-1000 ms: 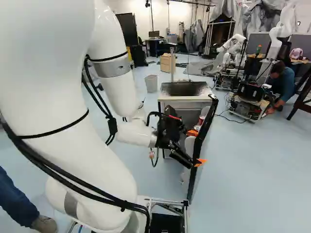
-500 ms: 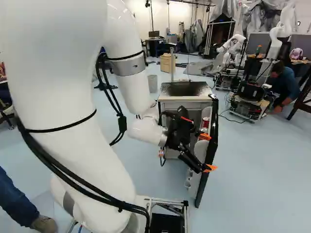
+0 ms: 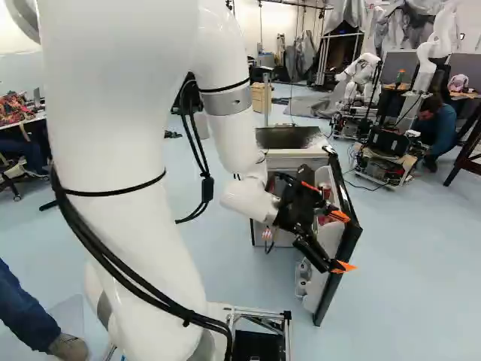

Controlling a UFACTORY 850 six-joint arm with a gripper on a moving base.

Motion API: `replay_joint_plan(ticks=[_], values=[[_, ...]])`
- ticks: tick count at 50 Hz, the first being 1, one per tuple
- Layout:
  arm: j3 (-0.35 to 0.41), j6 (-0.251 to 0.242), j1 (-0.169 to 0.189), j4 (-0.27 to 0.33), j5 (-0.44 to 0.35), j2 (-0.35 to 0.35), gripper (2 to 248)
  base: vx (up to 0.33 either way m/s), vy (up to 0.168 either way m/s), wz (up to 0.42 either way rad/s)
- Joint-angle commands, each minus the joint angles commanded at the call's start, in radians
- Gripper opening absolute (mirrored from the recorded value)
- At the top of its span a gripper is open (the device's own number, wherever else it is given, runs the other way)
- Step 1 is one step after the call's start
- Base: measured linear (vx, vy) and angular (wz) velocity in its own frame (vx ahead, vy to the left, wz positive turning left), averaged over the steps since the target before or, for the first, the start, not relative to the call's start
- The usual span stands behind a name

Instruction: Grab a drink from the fridge

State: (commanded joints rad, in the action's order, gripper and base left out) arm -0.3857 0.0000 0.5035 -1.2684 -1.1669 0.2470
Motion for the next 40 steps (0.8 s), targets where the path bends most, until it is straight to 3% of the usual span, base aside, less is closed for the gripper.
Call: replay_joint_plan(ticks=[40], values=[[-0.196, 0.0, 0.186, 0.0, 0.0, 0.138, 247, 0.0, 0.0, 0.0]])
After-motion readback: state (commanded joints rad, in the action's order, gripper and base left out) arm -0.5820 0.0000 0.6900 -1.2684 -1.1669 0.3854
